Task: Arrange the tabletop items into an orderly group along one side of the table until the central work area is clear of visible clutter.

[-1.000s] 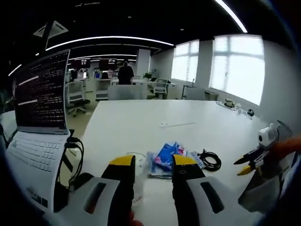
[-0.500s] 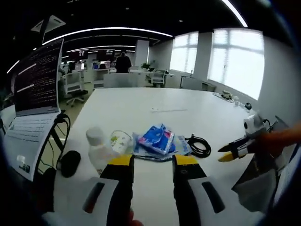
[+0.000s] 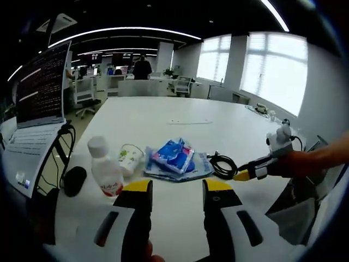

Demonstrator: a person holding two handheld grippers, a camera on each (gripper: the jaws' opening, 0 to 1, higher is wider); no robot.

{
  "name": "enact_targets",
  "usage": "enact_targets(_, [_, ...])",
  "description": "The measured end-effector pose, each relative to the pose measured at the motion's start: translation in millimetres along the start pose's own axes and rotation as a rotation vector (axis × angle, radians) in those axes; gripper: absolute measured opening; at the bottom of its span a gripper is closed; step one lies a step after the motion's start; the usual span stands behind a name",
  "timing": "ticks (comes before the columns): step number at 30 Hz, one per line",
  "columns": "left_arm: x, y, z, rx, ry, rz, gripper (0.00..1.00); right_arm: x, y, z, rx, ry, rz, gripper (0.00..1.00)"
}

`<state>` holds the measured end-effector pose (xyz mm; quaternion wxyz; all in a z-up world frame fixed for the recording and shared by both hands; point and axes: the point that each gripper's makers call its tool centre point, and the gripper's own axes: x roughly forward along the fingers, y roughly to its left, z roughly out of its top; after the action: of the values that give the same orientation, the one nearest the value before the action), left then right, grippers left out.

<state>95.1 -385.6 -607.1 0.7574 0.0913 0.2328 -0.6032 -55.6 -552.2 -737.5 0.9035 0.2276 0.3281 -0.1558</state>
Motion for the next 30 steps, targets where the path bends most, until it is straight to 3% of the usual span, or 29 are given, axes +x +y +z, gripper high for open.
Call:
enact_targets(3, [2,-4.2,-4.1,0.036,0.024,-0.008,0.36,4,-1,2.0,-0.010,0.006,0.001,0.41])
enact_targets(16, [0,-7.6,-8.4,0.007,0.026,-0.017,0.37,19,3,11.9,-0.082,0.019,0.011,0.37])
enact_targets(26, [0,-9.5,-4.4,0.000,0.026,-0.032,0.40,36,-6,11.1,-0.101,0.055,-0.010,0.34])
enact_targets(30, [1,-12.3,-2.7,0.007,0.031,-0.046,0.41,41,-7,12.6,-0.106,0.052,-0.006,0.23])
